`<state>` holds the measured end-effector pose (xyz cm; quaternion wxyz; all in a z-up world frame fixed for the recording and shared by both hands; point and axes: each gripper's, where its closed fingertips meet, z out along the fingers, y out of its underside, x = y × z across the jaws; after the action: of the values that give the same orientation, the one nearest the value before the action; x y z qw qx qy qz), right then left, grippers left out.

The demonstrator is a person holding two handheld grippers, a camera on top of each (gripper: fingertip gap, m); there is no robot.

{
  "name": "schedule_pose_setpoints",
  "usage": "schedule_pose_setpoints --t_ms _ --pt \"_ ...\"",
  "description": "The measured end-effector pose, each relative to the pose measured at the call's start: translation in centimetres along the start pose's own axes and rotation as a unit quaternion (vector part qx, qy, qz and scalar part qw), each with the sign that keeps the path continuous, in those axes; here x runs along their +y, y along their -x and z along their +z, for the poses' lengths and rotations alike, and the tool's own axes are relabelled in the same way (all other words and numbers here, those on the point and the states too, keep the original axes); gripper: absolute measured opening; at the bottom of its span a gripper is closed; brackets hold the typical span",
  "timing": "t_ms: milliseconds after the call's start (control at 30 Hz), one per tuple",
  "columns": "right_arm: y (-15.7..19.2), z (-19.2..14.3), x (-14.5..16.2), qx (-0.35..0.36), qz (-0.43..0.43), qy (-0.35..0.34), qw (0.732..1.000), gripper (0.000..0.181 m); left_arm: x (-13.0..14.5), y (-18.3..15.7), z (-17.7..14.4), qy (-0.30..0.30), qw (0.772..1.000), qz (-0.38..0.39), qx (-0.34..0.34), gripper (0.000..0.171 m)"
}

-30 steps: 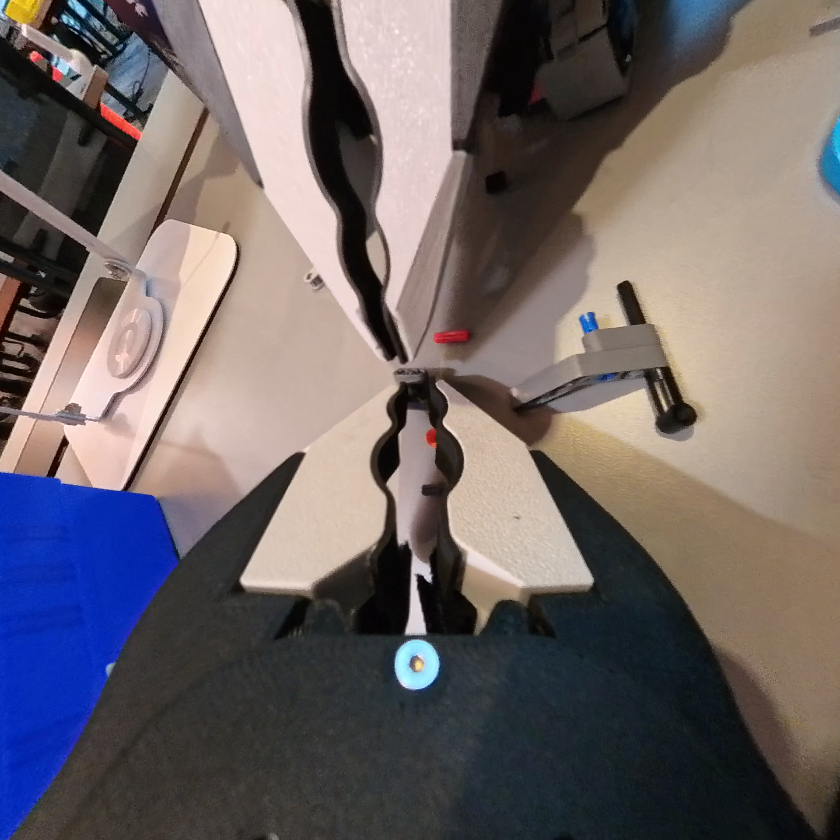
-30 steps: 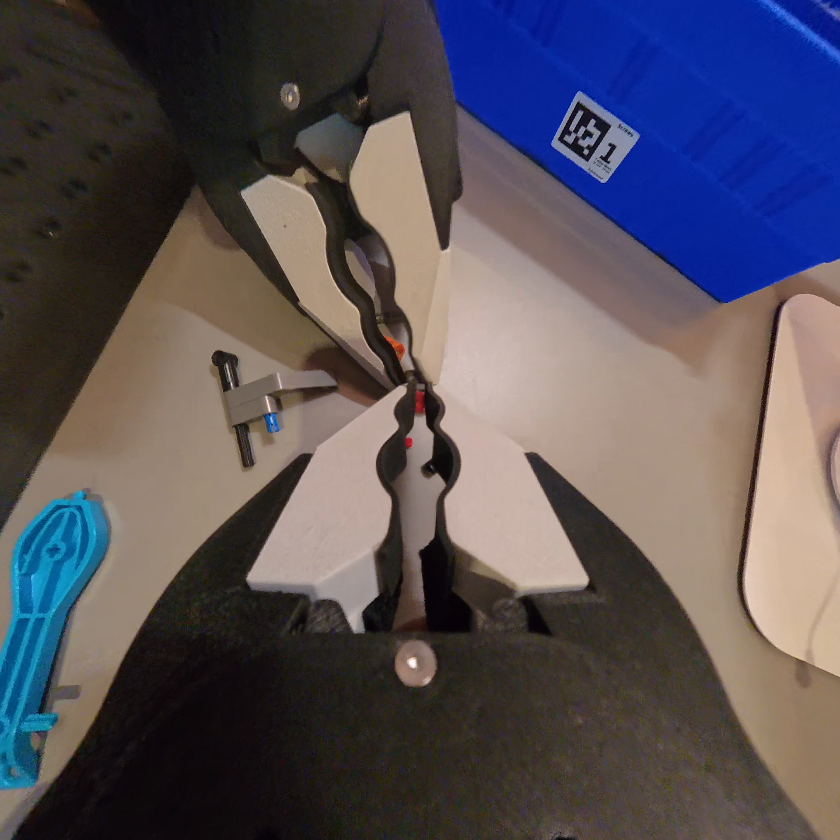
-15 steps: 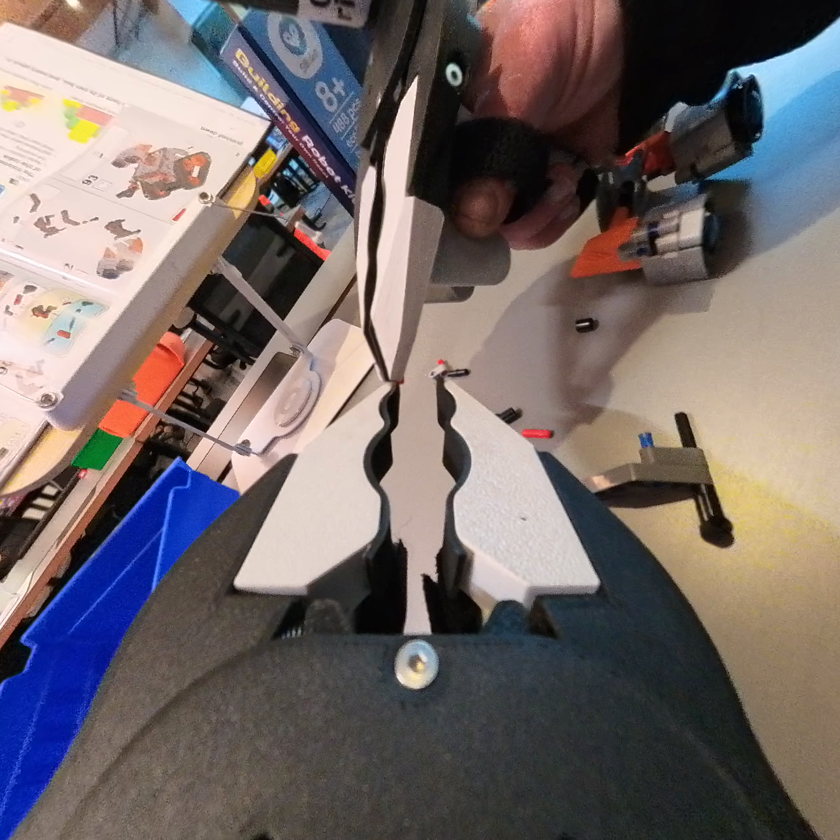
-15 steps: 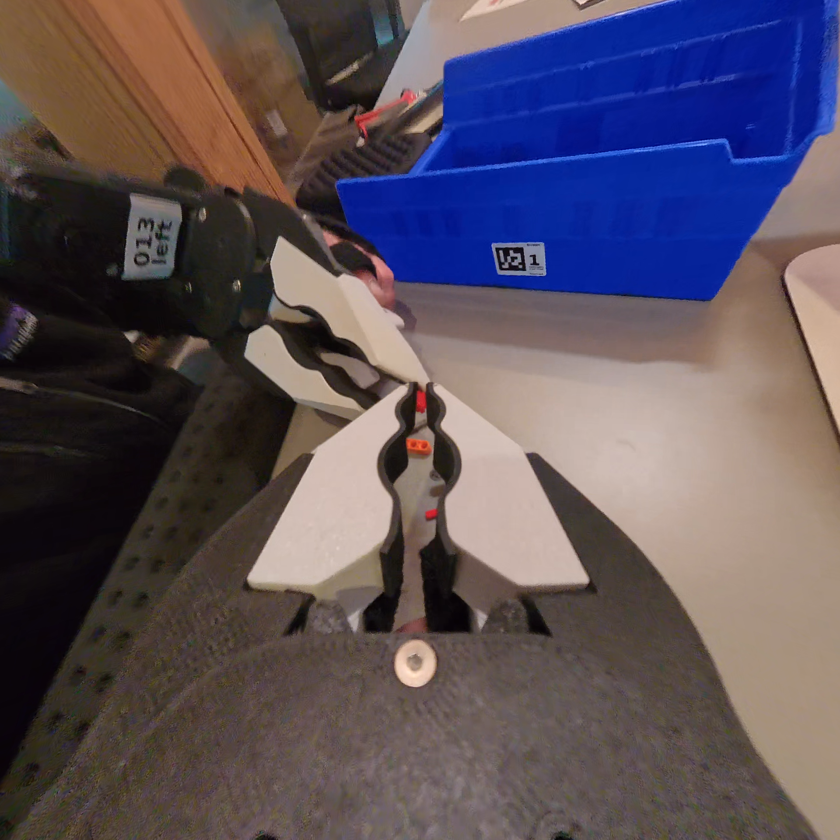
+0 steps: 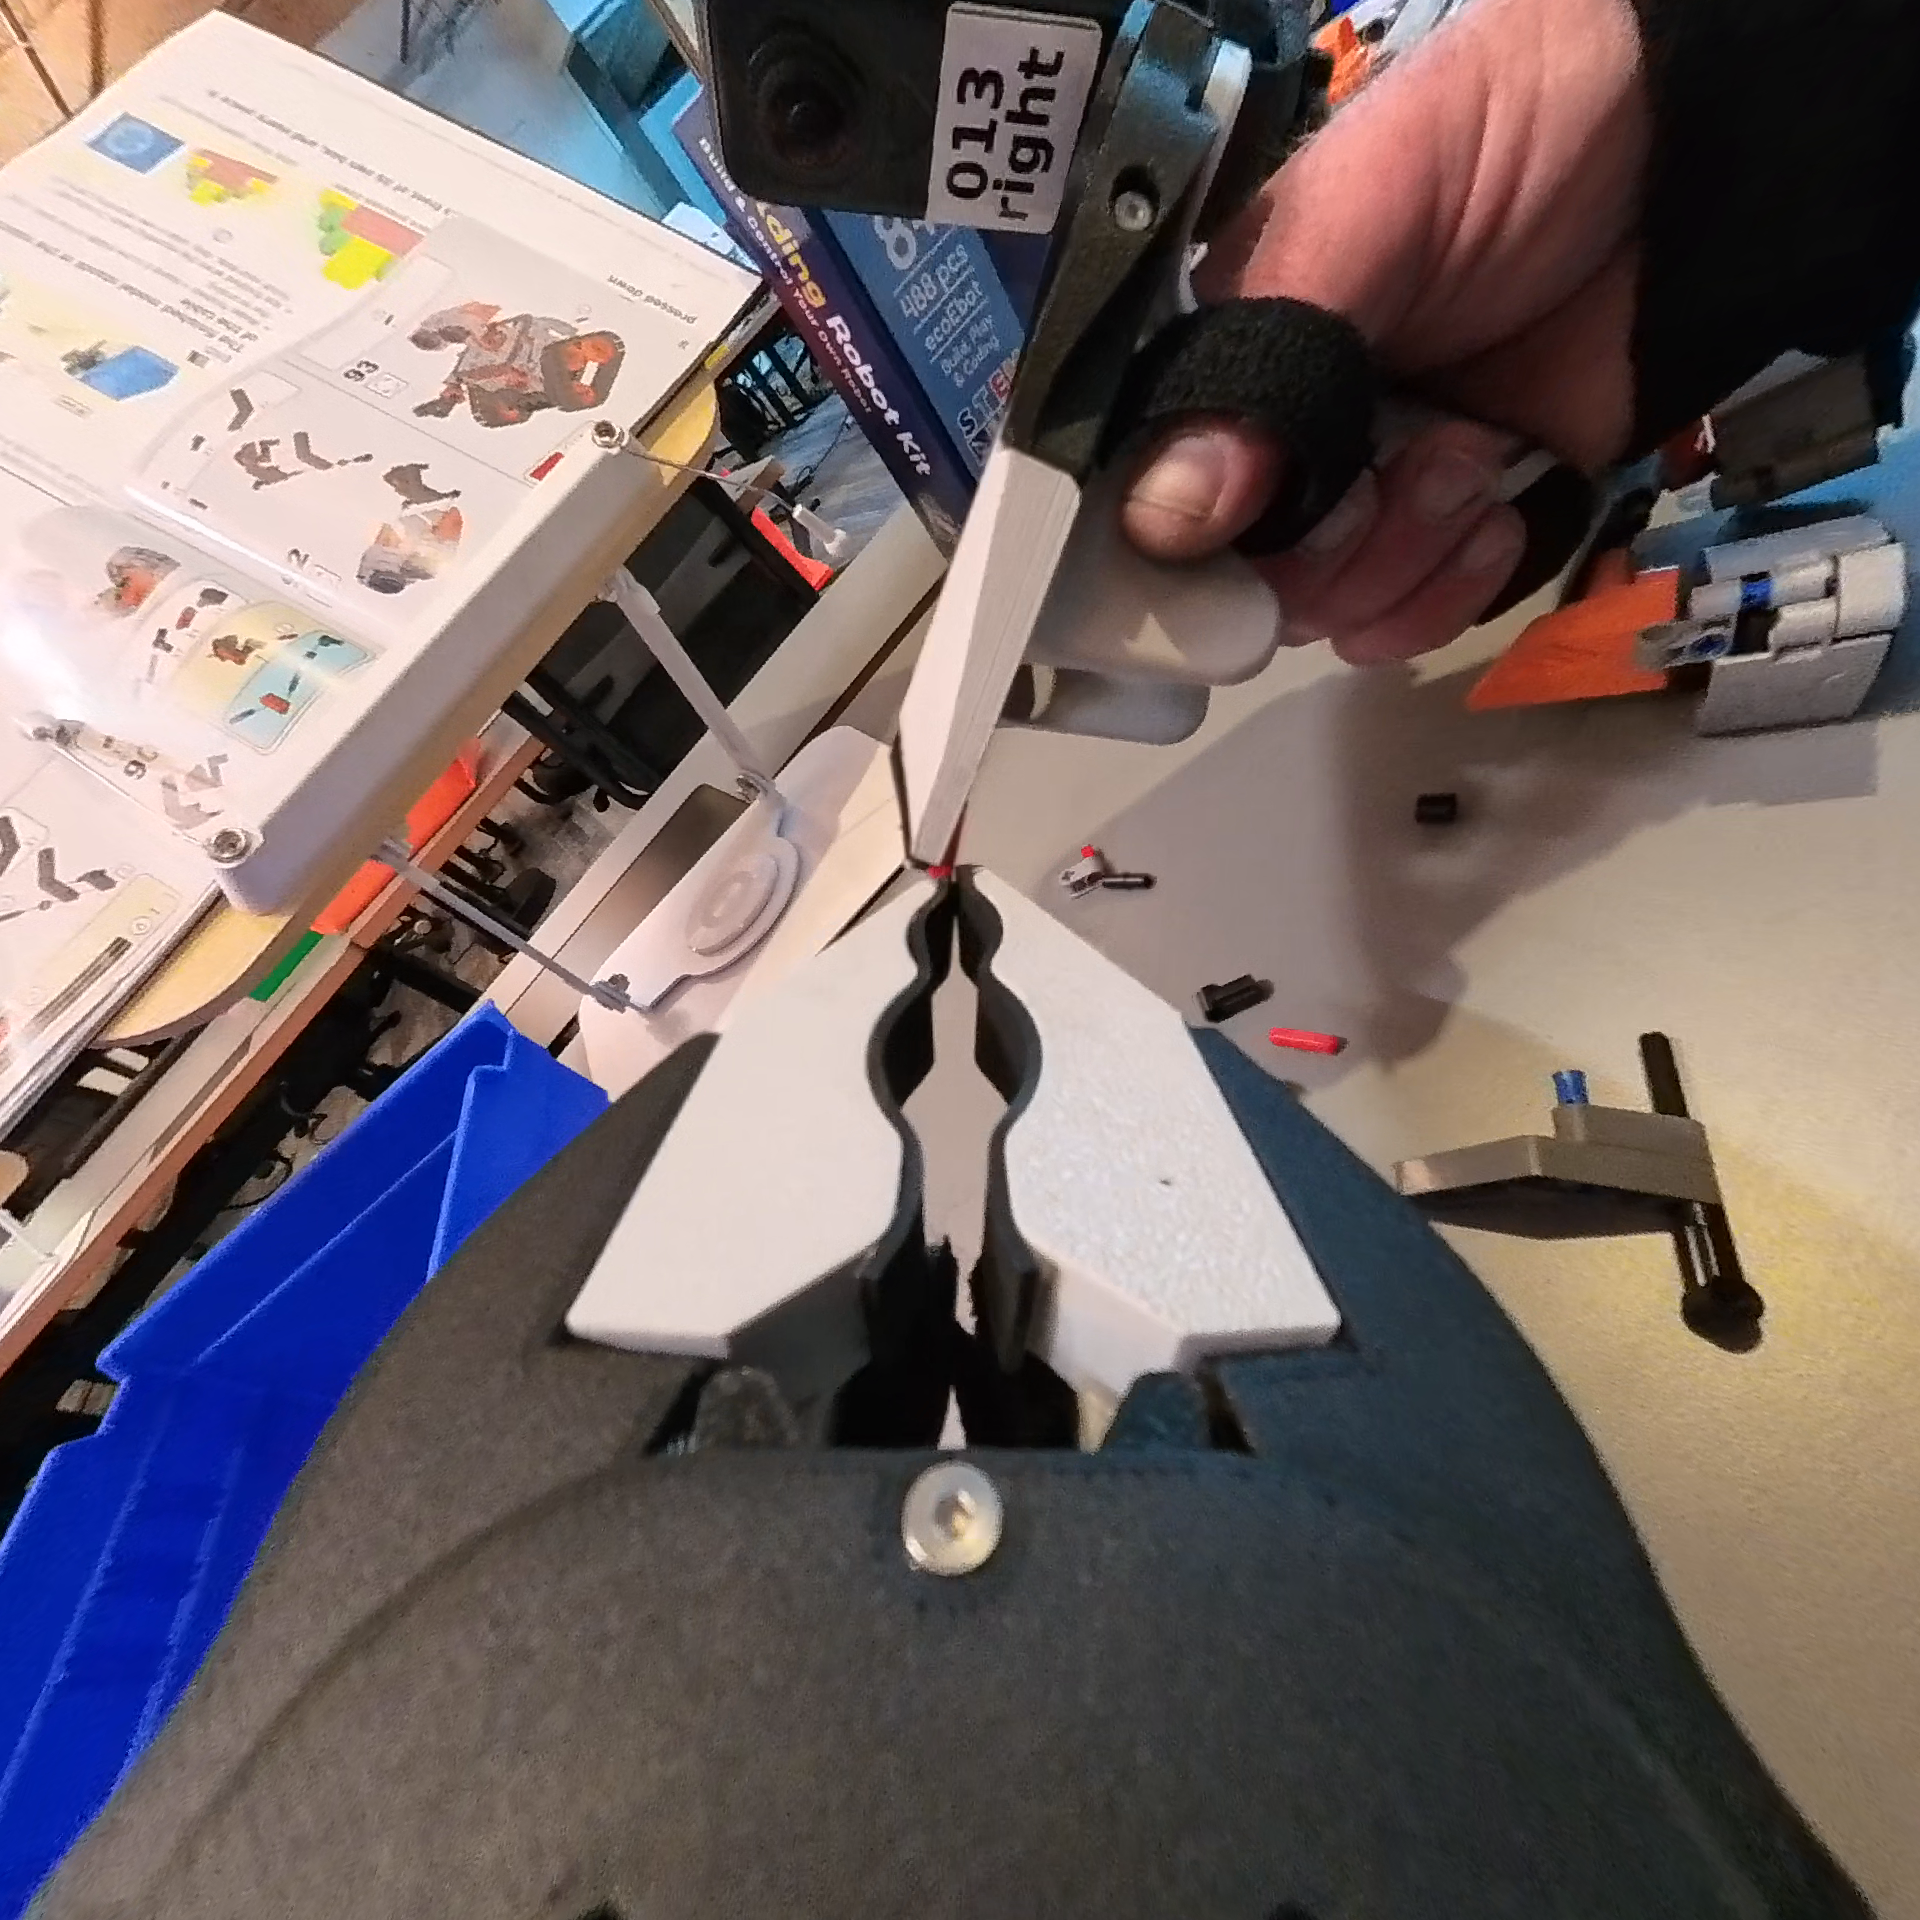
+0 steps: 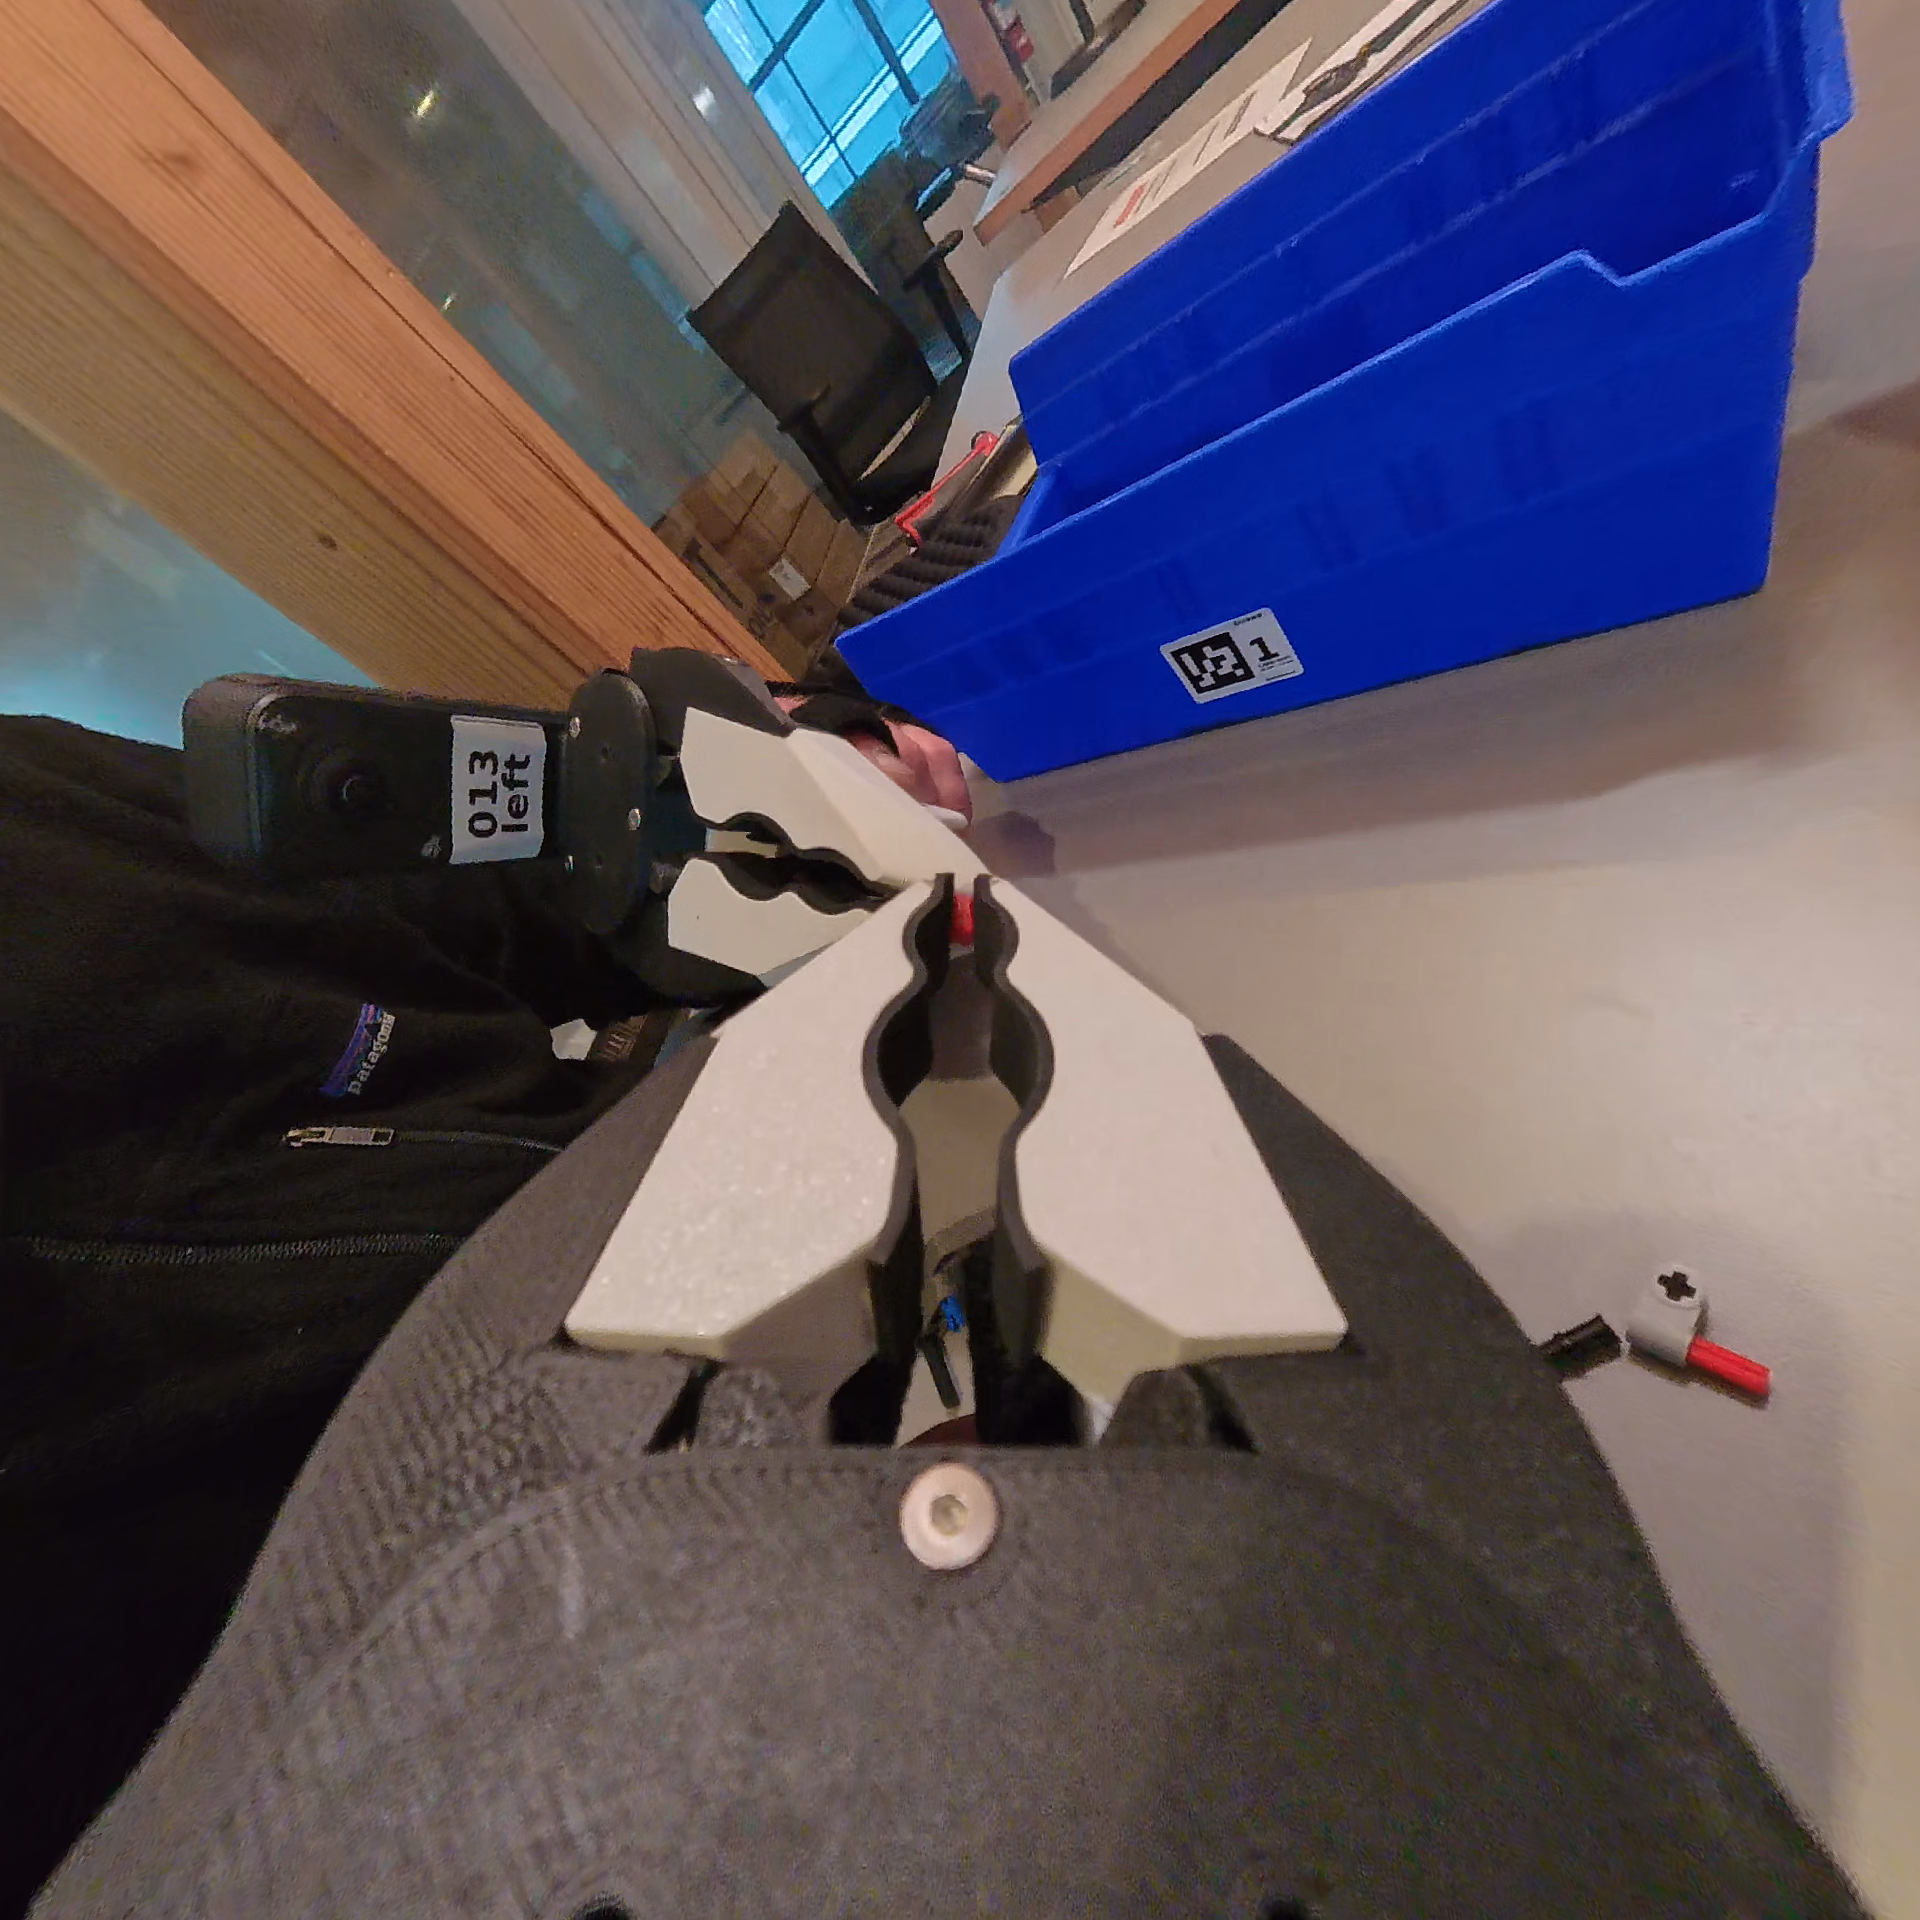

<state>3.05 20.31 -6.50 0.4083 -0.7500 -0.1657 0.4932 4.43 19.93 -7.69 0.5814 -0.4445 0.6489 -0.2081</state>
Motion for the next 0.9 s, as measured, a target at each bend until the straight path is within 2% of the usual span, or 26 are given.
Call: schedule_pose_setpoints --t_ms 633,900 --pt "0.2 0.0 -0.5 -0.001 0.015 -0.015 1.0 0.001 -0.6 0.6 -0.5 -0.024 1.0 -0.002 -0.012 0.0" --pt "0.4 0.2 -0.9 -0.006 0.032 -0.029 0.999 0.0 -1.2 1.2 -0.9 -0.038 0.999 0.0 -0.03 0.006"
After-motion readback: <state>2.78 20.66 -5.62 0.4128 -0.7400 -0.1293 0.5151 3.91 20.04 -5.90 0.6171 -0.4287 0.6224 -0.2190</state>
